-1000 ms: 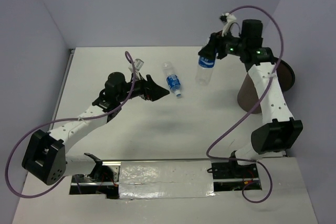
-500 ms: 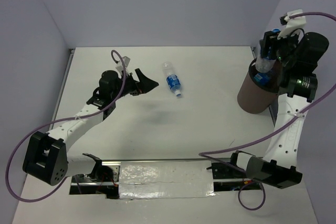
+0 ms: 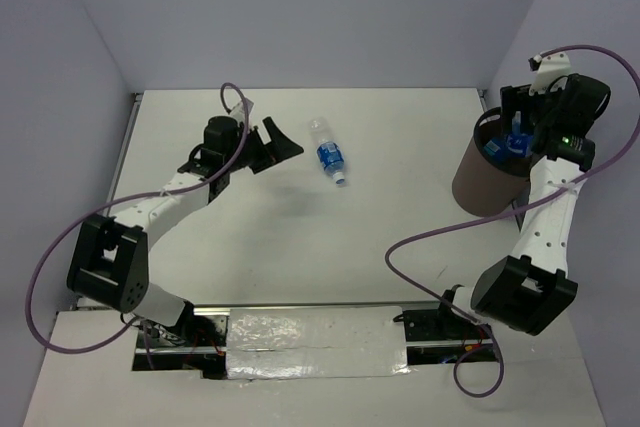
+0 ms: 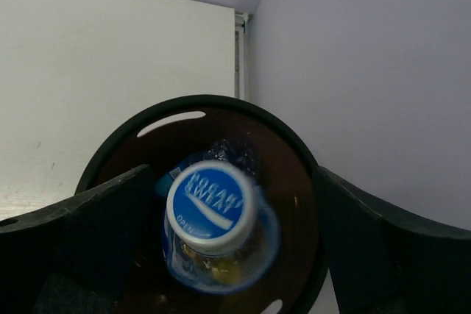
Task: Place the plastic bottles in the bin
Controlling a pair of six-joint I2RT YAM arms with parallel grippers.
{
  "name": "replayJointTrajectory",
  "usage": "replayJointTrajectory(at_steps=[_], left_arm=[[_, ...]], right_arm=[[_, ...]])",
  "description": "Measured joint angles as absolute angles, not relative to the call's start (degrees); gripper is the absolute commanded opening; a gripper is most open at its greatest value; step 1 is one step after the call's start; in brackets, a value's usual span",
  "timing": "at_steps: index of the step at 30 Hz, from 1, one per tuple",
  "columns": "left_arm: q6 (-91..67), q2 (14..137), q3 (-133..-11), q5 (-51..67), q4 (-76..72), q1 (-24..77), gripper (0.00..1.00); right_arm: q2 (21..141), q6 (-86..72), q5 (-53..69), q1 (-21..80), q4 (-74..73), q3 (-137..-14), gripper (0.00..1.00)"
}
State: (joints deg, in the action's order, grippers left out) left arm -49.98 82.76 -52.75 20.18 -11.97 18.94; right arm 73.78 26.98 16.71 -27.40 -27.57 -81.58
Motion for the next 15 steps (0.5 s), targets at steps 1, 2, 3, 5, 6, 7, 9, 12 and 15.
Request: replayJointTrajectory(at_steps=[1,2,3,5,6,7,9,12,15], left_arm=[[-49.87,84.01,-54.57,20.12,-10.96,18.94,0.99],[-49.76,85.52,-56.93,19.88,-9.47,18.96,0.99],[-49.69,87.02,-58.94,19.68,-8.54,19.03,0.99],[-49.54,90.02,-63.48,19.16,-6.11,19.31,0.99],[-49.50,91.66,-65.52,18.63,-5.19,19.40,0.99],[-49.45,93.49,-68.03,17.96,-3.62,19.57,0.99],[-49.39,97.78,-72.79,16.45,-0.86,20.03,0.98],[-48.80,104.40,-79.59,13.78,4.03,21.10,0.98],[-47.53,111.53,-87.29,10.59,9.10,22.81,0.97]], right_arm=[[74.30,27.42,16.69,-27.42,-27.59,-81.58,1.00],[74.70,27.77,16.69,-27.44,-27.53,-81.58,1.00],[74.85,27.79,16.80,-27.53,-27.53,-81.58,1.00],[74.85,27.75,17.50,-27.73,-27.59,-81.67,1.00],[74.78,27.64,18.17,-27.83,-27.64,-81.91,1.00],[74.74,27.35,19.11,-27.94,-27.77,-82.30,1.00],[74.35,26.61,21.89,-28.08,-28.18,-83.31,1.00],[72.88,26.61,29.47,-28.23,-30.44,-85.01,1.00],[70.81,29.39,42.41,-28.10,-36.01,-87.02,1.00]])
